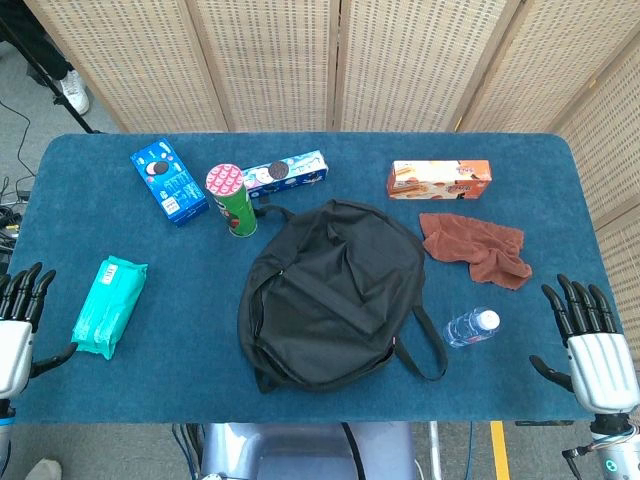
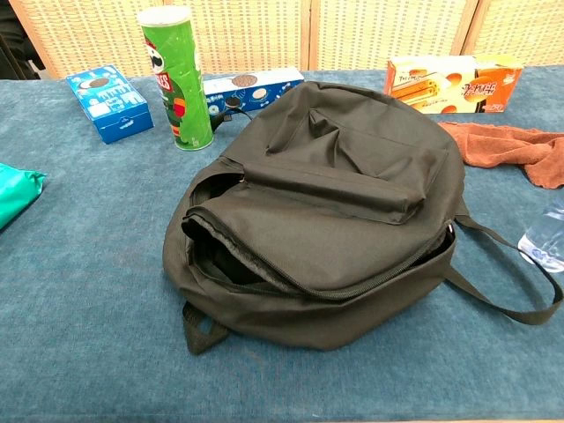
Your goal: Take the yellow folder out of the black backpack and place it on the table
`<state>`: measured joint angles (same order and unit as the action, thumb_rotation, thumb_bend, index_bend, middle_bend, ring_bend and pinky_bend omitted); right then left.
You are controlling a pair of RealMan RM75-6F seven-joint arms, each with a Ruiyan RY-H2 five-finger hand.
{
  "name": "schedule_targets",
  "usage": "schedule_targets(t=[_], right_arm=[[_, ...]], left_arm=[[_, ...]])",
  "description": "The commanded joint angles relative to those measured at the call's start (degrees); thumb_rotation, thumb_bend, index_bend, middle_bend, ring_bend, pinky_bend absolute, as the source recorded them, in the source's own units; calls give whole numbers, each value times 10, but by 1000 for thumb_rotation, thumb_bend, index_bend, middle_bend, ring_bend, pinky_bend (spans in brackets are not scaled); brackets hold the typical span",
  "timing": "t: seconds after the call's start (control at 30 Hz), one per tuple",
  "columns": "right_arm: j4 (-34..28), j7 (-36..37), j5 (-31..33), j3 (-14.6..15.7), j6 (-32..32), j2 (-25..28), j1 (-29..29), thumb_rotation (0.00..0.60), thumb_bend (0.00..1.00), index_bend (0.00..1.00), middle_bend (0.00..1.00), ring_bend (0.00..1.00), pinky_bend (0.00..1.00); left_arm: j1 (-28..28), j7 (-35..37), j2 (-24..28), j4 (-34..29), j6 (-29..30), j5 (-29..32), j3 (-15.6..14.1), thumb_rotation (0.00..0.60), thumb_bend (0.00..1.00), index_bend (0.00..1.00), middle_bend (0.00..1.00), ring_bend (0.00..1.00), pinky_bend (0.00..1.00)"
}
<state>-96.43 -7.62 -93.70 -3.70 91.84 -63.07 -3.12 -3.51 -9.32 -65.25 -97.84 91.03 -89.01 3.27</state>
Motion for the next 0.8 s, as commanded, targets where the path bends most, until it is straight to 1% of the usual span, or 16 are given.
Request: schedule_targets(t=[0.03, 0.2, 0.3, 0.37, 0.5, 0.53, 0.63, 0.73, 0.8], right_arm=[[-1, 0, -1, 1, -1, 0, 0, 600, 0, 0, 0, 0, 0], [-6, 15, -17, 6, -2, 3, -4, 600, 0, 0, 0, 0, 0], [-11, 39, -32, 16, -20, 10, -13, 600, 0, 0, 0, 0, 0], [-17, 62, -42, 23, -46, 23, -28, 600, 0, 0, 0, 0, 0], [-41, 104, -82, 33, -96, 47, -70, 600, 0, 0, 0, 0, 0], [-55, 116, -100, 37, -115, 52, -86, 600, 0, 0, 0, 0, 0], [-82, 136, -118, 40, -156, 63, -118, 600, 0, 0, 0, 0, 0], [-112, 151, -123, 38, -206, 65, -155, 600, 0, 0, 0, 0, 0], [-127, 148, -116, 27, -240, 59, -182, 600, 0, 0, 0, 0, 0]], left_arm=[[0, 0, 0, 0, 0, 0, 0, 600, 0, 0, 0, 0, 0], [0, 2, 2, -3, 1, 0, 1, 600, 0, 0, 0, 0, 0], [2, 4, 3, -3, 6, -1, 2, 600, 0, 0, 0, 0, 0], [3, 6, 4, -4, 7, 0, 3, 600, 0, 0, 0, 0, 0], [2, 7, 5, -6, 6, 5, 6, 600, 0, 0, 0, 0, 0], [1, 6, 5, -6, 4, 6, 6, 600, 0, 0, 0, 0, 0], [0, 4, 3, -5, 2, 8, 7, 600, 0, 0, 0, 0, 0], [-1, 2, 2, -3, -2, 11, 8, 600, 0, 0, 0, 0, 0], [-3, 2, 1, -1, -6, 14, 9, 600, 0, 0, 0, 0, 0]])
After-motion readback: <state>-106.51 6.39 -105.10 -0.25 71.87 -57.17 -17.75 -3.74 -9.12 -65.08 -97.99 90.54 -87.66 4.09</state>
